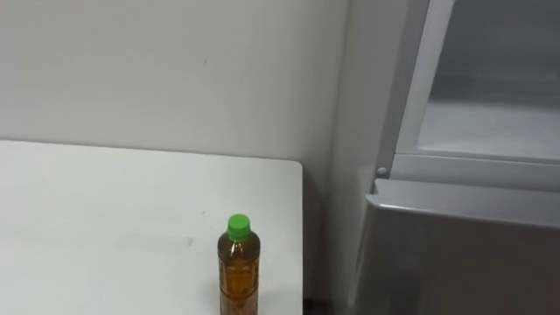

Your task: Put the bottle in the upper fridge

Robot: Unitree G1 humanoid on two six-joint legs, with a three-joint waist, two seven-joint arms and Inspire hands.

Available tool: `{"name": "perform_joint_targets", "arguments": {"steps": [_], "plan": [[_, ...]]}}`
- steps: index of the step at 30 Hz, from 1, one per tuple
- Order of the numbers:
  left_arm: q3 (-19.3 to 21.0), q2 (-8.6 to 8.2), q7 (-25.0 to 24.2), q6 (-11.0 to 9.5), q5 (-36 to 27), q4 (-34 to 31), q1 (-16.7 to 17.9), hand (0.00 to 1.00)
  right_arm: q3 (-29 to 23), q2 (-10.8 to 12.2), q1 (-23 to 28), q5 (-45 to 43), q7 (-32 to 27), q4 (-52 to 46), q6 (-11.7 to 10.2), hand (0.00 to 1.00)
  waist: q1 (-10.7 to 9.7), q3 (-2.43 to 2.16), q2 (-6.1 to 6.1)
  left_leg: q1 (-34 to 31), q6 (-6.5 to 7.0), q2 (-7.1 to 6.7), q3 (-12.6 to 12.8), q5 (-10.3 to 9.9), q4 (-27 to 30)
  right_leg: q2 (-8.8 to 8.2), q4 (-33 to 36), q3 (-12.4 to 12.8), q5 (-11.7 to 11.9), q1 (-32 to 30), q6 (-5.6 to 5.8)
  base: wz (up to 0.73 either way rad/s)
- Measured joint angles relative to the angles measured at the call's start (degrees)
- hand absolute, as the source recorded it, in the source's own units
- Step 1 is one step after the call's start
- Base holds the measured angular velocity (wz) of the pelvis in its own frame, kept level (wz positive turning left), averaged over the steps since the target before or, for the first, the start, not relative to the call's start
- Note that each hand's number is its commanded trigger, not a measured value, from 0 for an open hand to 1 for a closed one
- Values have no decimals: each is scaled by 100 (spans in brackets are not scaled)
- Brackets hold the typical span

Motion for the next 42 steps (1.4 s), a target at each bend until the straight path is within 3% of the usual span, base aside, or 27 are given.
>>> {"name": "perform_joint_targets", "arguments": {"steps": [3,4,5,9,15,21,26,31,35,42], "plan": [[-4,-21,35,233,37,156,76,0,172,-30,39,88,-19,-298,5,0,101,14,26,-25,1,-5,3,0,23,-6,7,21,0,0,0,-1],[-1,-19,40,298,38,168,65,0,255,-30,37,91,-99,-525,105,0,121,29,29,-80,1,-4,0,0,64,-9,5,37,0,-12,0,5],[-6,-21,43,350,47,170,50,0,326,-38,45,123,-148,-617,120,0,142,62,44,-102,1,-2,-2,0,81,-13,5,26,-1,-17,0,3],[-16,-25,46,483,228,209,-48,0,517,-99,44,132,-161,-993,129,0,144,88,85,-194,1,-4,2,2,106,-21,7,-2,-5,-61,-4,-1],[-124,-19,94,616,452,202,-181,0,746,-182,-78,311,97,-1510,106,0,140,69,100,-199,-21,-3,3,37,119,-23,14,-11,-21,-61,-30,0],[-282,2,97,697,661,194,-198,0,1124,-220,-229,742,324,-1828,70,0,219,-15,-29,-207,-32,0,-12,51,133,-21,13,-7,-30,-64,-44,1],[-347,70,96,864,663,192,-244,0,1255,-317,-231,753,325,-1943,120,0,258,-13,-83,-208,-31,-1,-7,50,162,-22,19,-2,-30,-66,-45,0],[-466,161,95,898,659,192,-241,0,1255,-324,-232,752,325,-1990,137,0,260,-10,-92,-251,-32,2,-8,49,155,-19,25,-9,-30,-96,-45,0],[-526,160,73,960,785,191,-229,0,1253,-391,-231,710,324,-2220,326,0,260,9,-138,-283,-33,2,-12,49,163,-14,24,-20,-30,-118,-45,0],[-674,160,39,992,886,146,-236,0,1255,-505,-231,655,324,-2438,468,0,264,10,-184,-291,-44,7,-58,56,164,-1,19,-14,-30,-114,-45,2]]}}
